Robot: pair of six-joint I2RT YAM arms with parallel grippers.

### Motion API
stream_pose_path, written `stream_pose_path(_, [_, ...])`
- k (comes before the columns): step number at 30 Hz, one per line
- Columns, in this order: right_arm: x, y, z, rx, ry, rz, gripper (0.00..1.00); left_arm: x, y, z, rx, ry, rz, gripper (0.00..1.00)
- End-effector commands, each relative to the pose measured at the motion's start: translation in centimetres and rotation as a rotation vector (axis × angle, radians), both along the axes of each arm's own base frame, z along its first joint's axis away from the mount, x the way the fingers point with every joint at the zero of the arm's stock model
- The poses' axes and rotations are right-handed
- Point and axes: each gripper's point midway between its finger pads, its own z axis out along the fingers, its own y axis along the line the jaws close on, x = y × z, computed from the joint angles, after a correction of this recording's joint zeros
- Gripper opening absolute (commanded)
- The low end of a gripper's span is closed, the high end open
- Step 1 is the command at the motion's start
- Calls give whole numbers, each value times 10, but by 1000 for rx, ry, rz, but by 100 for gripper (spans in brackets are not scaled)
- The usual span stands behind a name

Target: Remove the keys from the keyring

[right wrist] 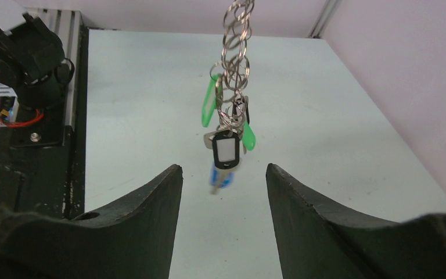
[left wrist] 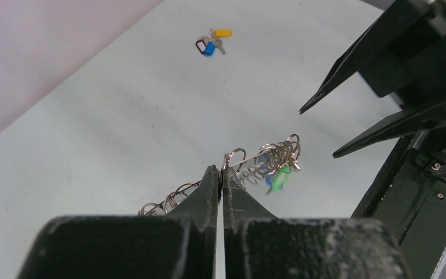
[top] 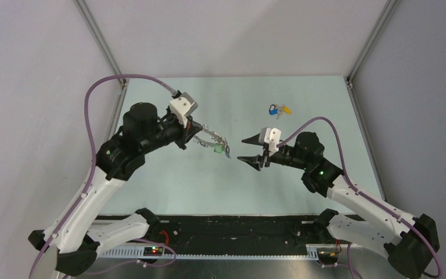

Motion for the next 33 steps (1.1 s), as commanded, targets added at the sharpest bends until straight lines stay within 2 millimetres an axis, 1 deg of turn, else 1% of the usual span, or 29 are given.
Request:
stream_pose_path(1, [9,10,44,70,-156,-19,60,-4,-9,38,-88,-135,-61,0])
stream_pose_path(2, [9,13,42,66,-153,-12,61,-5,-10,39,-93,-136,-66,0])
stream_pose_path(3, [9,15,47,74,-162,-8,60,-6,-10,40,-95,-136,-70,0])
stream_pose_path(10, [7,33,54,90,-183,41,61,-10,-10,47,-114,-153,-83,0])
stream_pose_path(13, [6,41,53,86,-179,65,61,-10,-10,50,-119,-162,-82,0])
stream_pose_path(19, [8,48,53,94,-181,71,61,-9,-10,57,-137,-171,-74,0])
stream_pose_path(21, [11,50,52,92,-187,66,59,-10,-11,58,-143,-170,-84,0])
stream_pose_path(24, [16,52,50,81,-195,52,47,-13,-11,61,-150,-177,-91,0])
stream_pose_path(27, [20,53,52,93,-198,39,45,-15,-10,64,-163,-182,-91,0])
stream_pose_path(30, [18,57,54,105,-201,57,45,-17,-13,66,-184,-176,-105,0])
stream_pose_path(31, [18,58,57,111,-206,56,41,-18,-15,66,-188,-172,-117,0])
stream_pose_path(32, [21,58,56,110,-204,49,31,-19,-16,67,-196,-170,-121,0])
stream_pose_path(33, [22,58,58,114,-206,43,27,-20,-17,67,-199,-167,-130,0])
